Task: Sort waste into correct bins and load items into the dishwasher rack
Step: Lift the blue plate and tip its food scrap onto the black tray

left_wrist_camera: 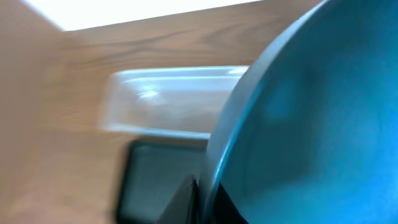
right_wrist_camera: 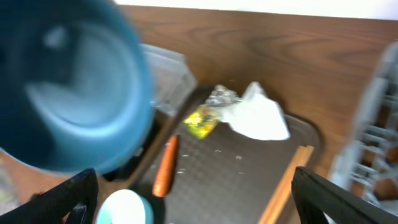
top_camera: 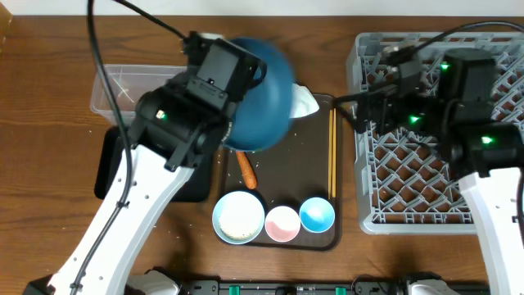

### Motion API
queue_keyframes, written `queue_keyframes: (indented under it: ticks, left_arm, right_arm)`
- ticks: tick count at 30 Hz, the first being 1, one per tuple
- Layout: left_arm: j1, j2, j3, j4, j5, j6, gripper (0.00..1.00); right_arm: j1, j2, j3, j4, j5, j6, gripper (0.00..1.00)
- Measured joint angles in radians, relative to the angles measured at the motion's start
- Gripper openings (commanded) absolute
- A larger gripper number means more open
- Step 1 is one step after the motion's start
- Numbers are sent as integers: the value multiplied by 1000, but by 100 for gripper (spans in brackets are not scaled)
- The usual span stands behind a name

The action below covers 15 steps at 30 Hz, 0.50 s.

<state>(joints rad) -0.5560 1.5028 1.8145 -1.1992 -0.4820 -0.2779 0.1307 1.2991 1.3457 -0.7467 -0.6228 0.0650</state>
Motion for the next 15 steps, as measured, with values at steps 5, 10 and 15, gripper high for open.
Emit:
queue_keyframes:
  ticks: [5, 10, 15]
  left_arm:
    - [-2, 3, 0, 49, 224, 63, 6]
    - [-2, 3, 0, 56, 365, 83, 6]
    - [-2, -6, 0, 84, 419, 98, 6]
  right_arm:
    - [92, 26, 0, 60, -2, 19, 86]
    - [146, 72, 0, 63, 89, 59, 73]
    - [149, 141, 0, 80, 79, 70, 1]
